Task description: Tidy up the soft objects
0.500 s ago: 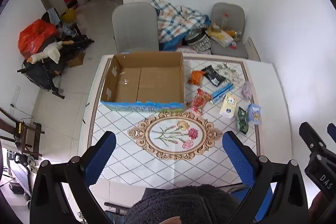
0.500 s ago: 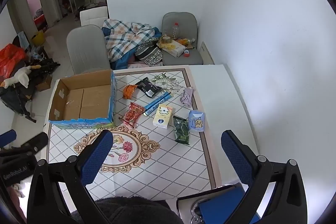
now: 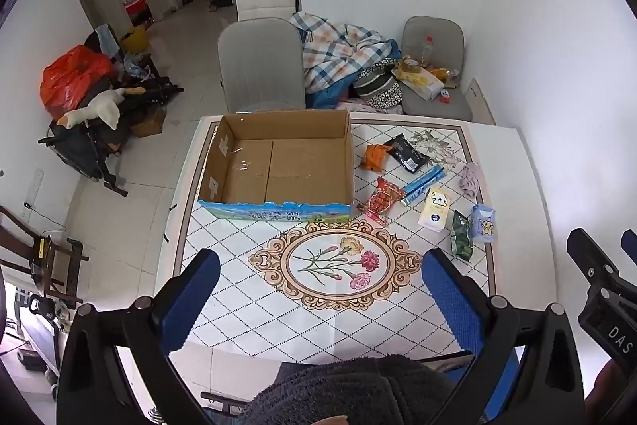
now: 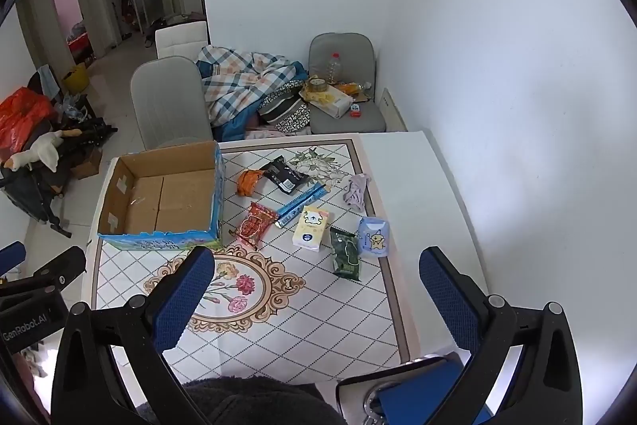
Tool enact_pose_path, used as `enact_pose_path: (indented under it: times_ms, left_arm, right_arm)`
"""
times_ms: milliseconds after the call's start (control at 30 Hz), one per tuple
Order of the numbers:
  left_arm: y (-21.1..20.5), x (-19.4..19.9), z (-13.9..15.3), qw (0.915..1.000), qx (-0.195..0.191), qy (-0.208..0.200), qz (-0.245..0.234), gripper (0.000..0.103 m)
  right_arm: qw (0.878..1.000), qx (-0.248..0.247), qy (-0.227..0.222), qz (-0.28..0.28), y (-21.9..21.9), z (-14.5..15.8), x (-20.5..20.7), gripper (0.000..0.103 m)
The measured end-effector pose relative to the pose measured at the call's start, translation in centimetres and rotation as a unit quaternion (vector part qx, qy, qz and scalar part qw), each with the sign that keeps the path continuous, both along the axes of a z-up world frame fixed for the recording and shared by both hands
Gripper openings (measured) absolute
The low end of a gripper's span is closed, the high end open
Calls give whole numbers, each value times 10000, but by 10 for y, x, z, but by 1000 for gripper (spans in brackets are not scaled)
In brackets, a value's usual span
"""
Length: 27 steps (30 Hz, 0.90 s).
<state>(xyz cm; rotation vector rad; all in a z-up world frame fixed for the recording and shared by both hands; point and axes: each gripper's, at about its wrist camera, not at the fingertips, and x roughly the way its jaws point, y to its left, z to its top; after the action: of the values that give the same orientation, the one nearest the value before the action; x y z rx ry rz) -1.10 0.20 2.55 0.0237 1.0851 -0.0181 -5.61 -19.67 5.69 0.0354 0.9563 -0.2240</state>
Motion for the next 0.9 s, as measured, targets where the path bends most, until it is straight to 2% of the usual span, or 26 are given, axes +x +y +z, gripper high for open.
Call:
enact_pose_path:
  times_ms: [900]
  left_arm:
    - [-3, -1, 0, 9999, -36, -111, -42, 103]
  right_arm:
    - [10000, -35, -68, 13, 3, 0, 4, 103]
